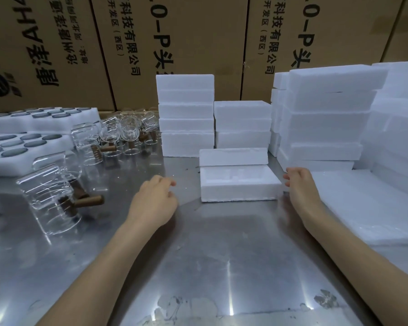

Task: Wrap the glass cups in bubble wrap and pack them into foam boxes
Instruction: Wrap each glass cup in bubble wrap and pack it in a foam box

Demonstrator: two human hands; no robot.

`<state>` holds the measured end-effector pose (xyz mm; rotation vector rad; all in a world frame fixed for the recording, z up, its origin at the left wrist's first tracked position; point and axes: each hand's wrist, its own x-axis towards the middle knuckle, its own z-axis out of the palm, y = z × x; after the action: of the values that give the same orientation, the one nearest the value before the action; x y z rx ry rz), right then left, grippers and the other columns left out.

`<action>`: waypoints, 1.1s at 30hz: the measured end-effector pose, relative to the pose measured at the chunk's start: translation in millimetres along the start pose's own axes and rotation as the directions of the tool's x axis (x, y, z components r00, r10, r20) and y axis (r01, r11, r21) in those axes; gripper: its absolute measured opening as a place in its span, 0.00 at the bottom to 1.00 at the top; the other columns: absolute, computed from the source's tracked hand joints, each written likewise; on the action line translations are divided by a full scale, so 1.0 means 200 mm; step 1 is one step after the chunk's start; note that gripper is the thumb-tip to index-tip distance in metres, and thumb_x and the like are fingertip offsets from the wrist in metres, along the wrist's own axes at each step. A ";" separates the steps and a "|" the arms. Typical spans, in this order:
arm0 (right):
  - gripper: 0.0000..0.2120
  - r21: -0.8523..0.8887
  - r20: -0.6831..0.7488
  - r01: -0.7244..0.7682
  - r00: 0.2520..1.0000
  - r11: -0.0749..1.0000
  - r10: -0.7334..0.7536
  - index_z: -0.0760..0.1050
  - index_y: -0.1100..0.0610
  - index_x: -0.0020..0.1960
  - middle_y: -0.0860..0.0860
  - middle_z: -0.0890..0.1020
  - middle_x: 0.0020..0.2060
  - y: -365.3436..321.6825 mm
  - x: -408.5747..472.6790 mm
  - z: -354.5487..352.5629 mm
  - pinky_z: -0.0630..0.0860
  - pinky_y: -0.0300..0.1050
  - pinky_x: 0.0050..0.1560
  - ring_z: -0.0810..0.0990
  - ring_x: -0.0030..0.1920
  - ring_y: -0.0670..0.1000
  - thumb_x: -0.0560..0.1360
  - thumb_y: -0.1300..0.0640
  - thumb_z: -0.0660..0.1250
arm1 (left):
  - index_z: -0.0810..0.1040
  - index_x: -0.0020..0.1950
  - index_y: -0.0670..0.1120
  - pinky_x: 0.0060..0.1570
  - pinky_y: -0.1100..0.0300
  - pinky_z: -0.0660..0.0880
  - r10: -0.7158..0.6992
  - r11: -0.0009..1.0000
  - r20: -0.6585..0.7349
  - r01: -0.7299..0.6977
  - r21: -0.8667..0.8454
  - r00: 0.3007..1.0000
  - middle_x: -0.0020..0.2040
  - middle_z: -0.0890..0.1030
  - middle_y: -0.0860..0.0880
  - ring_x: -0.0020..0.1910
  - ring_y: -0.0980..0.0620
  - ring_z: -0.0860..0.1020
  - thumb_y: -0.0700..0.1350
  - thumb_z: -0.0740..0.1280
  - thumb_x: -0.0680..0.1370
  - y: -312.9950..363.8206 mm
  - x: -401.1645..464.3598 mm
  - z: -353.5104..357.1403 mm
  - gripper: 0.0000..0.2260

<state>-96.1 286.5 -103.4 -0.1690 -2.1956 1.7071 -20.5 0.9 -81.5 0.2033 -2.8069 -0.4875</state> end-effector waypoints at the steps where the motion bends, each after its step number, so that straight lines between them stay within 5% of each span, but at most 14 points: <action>1: 0.08 -0.009 0.001 0.008 1.000 1.000 -0.008 0.68 0.51 0.53 0.46 0.76 0.46 0.00 -0.01 0.00 0.71 0.47 0.45 0.74 0.48 0.50 0.80 0.50 0.53 | 0.70 0.69 0.48 0.62 0.51 0.67 -0.010 0.995 -0.042 0.014 0.096 0.999 0.69 0.69 0.47 0.67 0.44 0.66 0.41 0.57 0.79 -0.01 -0.02 -0.02 0.18; 5: 0.08 -0.023 0.008 0.027 1.000 0.999 -0.027 0.68 0.52 0.54 0.44 0.75 0.43 -0.01 -0.03 0.00 0.73 0.53 0.56 0.74 0.49 0.51 0.80 0.50 0.53 | 0.69 0.69 0.44 0.70 0.43 0.55 -0.075 0.916 -0.299 0.184 0.357 0.951 0.72 0.63 0.42 0.71 0.40 0.60 0.45 0.62 0.78 -0.04 -0.05 -0.16 0.19; 10: 0.08 -0.059 -0.007 0.024 1.000 0.998 -0.025 0.68 0.51 0.53 0.43 0.74 0.42 -0.02 -0.04 0.00 0.72 0.53 0.57 0.74 0.50 0.52 0.80 0.50 0.53 | 0.68 0.66 0.38 0.69 0.31 0.50 -0.211 0.932 -0.556 0.337 0.134 0.804 0.71 0.61 0.35 0.70 0.29 0.57 0.44 0.73 0.71 -0.21 -0.12 -0.32 0.27; 14: 0.08 -0.078 -0.012 0.017 1.000 0.997 -0.018 0.68 0.51 0.53 0.46 0.76 0.46 -0.02 -0.03 0.00 0.72 0.52 0.57 0.74 0.50 0.52 0.80 0.51 0.53 | 0.60 0.71 0.42 0.65 0.28 0.59 -0.380 0.895 -0.449 0.445 0.043 0.809 0.72 0.56 0.34 0.68 0.25 0.58 0.50 0.76 0.69 -0.40 -0.12 -0.39 0.37; 20: 0.09 -0.138 0.019 0.004 1.000 0.990 -0.001 0.68 0.51 0.53 0.43 0.74 0.42 -0.02 -0.04 0.00 0.71 0.52 0.57 0.75 0.50 0.53 0.79 0.50 0.52 | 0.68 0.67 0.41 0.55 0.35 0.71 -0.384 0.896 -0.432 0.442 0.041 0.816 0.62 0.67 0.33 0.61 0.29 0.67 0.42 0.75 0.70 -0.44 -0.11 -0.42 0.28; 26: 0.10 -0.177 0.012 -0.006 1.000 0.984 0.008 0.70 0.52 0.53 0.43 0.74 0.40 -0.03 -0.04 0.01 0.71 0.52 0.54 0.76 0.49 0.54 0.79 0.51 0.52 | 0.70 0.66 0.42 0.50 0.39 0.73 -0.197 0.955 -0.394 0.266 0.129 0.898 0.61 0.72 0.36 0.57 0.31 0.73 0.52 0.76 0.69 -0.28 -0.11 -0.35 0.30; 33: 0.10 -0.186 0.015 0.003 1.000 0.982 0.000 0.70 0.53 0.54 0.42 0.74 0.40 -0.03 -0.03 0.00 0.69 0.51 0.53 0.75 0.49 0.53 0.78 0.51 0.53 | 0.62 0.73 0.44 0.54 0.42 0.74 -0.001 0.995 -0.345 0.035 0.092 0.939 0.68 0.68 0.42 0.65 0.38 0.69 0.59 0.71 0.72 -0.04 -0.02 -0.19 0.36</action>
<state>-89.7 282.2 -99.8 -0.2017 -2.3650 1.5049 -4.8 -16.8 -50.9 0.3037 -2.4874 -0.2857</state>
